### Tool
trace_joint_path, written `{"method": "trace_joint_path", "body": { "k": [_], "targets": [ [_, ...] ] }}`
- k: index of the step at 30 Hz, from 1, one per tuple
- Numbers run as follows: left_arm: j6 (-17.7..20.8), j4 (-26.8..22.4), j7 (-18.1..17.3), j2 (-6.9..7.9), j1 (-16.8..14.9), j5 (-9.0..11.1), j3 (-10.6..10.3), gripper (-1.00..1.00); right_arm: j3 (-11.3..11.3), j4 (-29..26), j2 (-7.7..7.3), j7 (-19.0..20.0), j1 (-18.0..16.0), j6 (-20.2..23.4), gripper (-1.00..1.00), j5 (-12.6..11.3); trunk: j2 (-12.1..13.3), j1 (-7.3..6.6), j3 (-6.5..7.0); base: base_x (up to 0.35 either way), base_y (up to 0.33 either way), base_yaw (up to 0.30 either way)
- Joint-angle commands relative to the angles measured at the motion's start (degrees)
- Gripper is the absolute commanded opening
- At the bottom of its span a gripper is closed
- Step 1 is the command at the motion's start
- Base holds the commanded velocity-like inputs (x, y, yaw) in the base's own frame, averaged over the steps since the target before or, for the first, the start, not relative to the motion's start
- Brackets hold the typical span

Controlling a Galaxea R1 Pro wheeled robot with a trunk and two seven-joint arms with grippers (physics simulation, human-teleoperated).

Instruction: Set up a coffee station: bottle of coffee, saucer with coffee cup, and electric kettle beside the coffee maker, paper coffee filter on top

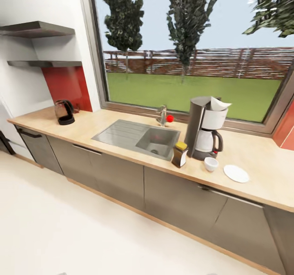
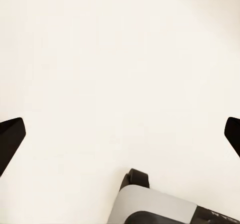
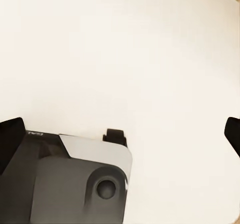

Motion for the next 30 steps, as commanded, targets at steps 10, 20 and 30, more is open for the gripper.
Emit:
{"method": "trace_joint_path", "body": {
  "k": [10,20,30],
  "targets": [
    [-0.31,0.08,-0.29,0.0,-0.09,-0.55,0.69,1.0,0.54,-0.01,0.05,-0.16,-0.04,0.08,1.0,-0.51,-0.09,0.05,-0.12,0.252,0.247,0.273],
    [-0.31,0.08,-0.32,0.0,-0.06,-0.58,0.69,1.0,0.53,0.04,0.05,-0.16,-0.04,0.08,1.0,-0.5,-0.09,0.05,0.51,0.244,0.251,0.202],
    [-0.29,0.08,-0.28,0.0,-0.07,-0.61,0.68,1.0,0.56,0.04,0.05,-0.15,-0.04,0.1,1.0,-0.49,-0.09,0.05,1.22,0.275,0.223,0.177]
  ]
}}
